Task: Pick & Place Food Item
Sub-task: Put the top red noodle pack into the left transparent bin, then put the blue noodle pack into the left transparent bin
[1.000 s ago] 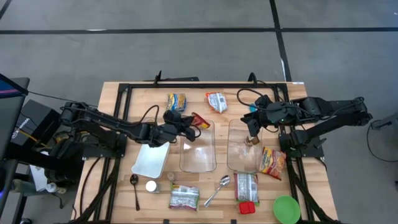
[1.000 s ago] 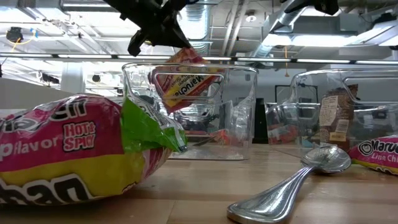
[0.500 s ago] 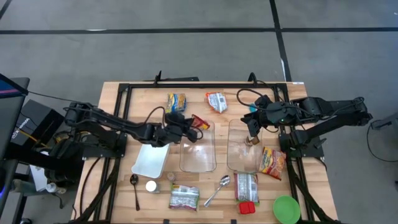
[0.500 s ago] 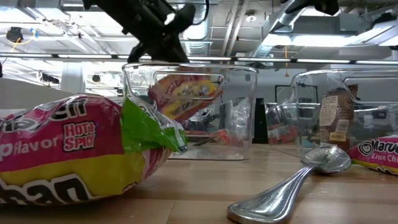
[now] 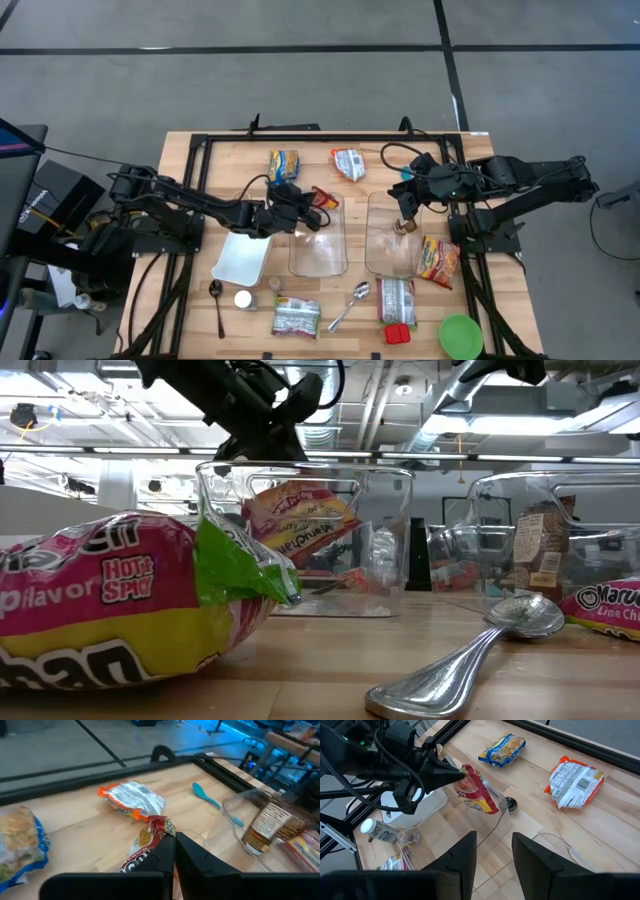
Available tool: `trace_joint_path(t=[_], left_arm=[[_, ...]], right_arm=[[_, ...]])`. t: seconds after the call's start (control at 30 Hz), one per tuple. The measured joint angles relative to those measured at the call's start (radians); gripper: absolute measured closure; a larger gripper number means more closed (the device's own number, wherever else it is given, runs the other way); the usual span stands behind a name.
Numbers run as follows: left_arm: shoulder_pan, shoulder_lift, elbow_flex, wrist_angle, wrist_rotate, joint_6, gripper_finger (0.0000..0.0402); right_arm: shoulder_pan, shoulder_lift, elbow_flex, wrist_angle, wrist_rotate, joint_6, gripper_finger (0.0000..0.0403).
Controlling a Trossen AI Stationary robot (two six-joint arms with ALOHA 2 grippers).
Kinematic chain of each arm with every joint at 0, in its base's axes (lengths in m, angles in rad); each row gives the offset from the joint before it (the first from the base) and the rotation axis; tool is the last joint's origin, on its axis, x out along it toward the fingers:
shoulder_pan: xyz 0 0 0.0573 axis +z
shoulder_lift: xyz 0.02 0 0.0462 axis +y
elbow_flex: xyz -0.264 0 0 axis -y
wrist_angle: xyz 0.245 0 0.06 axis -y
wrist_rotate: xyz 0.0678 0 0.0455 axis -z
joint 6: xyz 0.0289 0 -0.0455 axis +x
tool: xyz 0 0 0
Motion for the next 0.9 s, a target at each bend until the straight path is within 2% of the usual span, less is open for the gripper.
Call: trace_joint_path(t=[0.2, 0.63, 0.9], left_arm=[[0.013, 0.003, 0.0, -0.006, 0.081, 0.051, 0.0389], [0.05, 0.003, 0.0, -0.005, 0.14, 0.079, 0.0388], [0.091, 0.003, 0.0, -0.006, 0.224, 0.079, 0.0355]], right_arm=[[0.0, 0.0, 0.0, -0.004, 0.0, 0.0, 0.0284], [0.0, 0.0, 0.0, -0.004, 0.0, 0.0, 0.0284], [0.0, 0.0, 0.0, -0.015, 0.0, 0.0, 0.0284]])
